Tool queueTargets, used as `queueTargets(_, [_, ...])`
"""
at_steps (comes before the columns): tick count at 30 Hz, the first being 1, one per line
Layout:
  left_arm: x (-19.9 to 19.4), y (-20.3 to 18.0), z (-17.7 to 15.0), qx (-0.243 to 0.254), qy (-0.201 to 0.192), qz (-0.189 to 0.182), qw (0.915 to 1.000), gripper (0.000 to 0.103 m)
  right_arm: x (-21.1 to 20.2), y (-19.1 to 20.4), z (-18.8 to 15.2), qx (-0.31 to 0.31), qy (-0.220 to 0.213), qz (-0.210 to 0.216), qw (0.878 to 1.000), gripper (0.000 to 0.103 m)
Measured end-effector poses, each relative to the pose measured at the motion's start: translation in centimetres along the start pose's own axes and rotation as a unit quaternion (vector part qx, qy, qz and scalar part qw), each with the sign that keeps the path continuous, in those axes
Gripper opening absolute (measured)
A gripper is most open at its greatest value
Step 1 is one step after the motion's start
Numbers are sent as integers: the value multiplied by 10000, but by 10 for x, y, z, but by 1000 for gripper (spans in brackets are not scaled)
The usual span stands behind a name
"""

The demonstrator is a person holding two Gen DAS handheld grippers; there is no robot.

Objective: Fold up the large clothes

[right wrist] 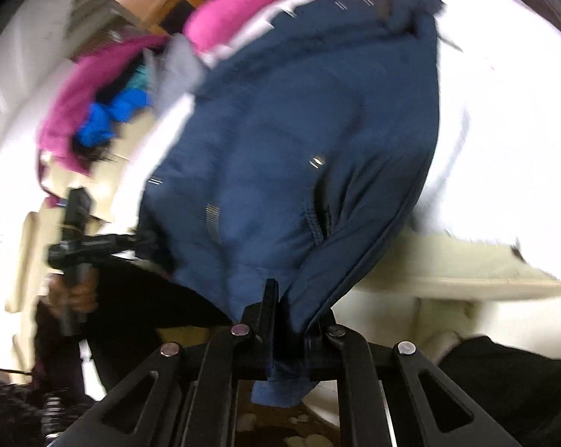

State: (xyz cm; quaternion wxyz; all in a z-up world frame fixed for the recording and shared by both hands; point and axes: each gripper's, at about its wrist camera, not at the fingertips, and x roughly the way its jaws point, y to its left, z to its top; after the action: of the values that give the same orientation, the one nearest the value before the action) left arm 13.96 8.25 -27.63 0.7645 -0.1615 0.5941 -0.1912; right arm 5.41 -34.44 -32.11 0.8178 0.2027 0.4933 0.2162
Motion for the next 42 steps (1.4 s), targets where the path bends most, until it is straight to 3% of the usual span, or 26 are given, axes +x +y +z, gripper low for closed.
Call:
queueTargets(5, [-34, -6, 19, -70, -335, -568, 9978, 15, -21, 15, 21, 7, -416, 532, 9977, 11])
queueTargets(8, [-53, -12, 38, -9, -502, -890, 9948, 15, -29, 29, 36, -48, -844, 598, 9946, 11])
queueTargets(14, [-92, -27, 101, -73, -993, -1310, 9864, 16, -63, 39, 101, 52, -1713, 638, 9831, 11])
queueTargets(18, [-99, -27, 156, -379, -1312, -1455, 9799, 16, -91, 17, 146, 455, -2320, 716, 9690, 11])
queueTargets(22, [-86, -30, 204, -653, -1603, -1495, 9735, 16, -99, -12, 188, 987, -2818, 773, 9512, 11])
queueTargets(27, [-50, -33, 262, -946, -2212, -1321, 9616, 16, -77, -57, 243, 1642, -3250, 768, 9282, 11])
queueTargets(31, [-12, -29, 294, -1252, -2439, -1400, 9514, 16, -52, -94, 280, 2076, -3351, 821, 9154, 11])
queueTargets(35, [19, -30, 321, -1375, -2721, -1323, 9431, 16, -26, -110, 314, 2199, -3211, 695, 9185, 11])
queueTargets(38, [32, -29, 343, -1340, -2799, -1182, 9433, 16, -14, -114, 338, 2133, -3207, 553, 9212, 11])
queueTargets(42, [42, -23, 372, -1415, -2835, -1259, 9401, 16, -2, -126, 363, 2241, -3282, 520, 9162, 11])
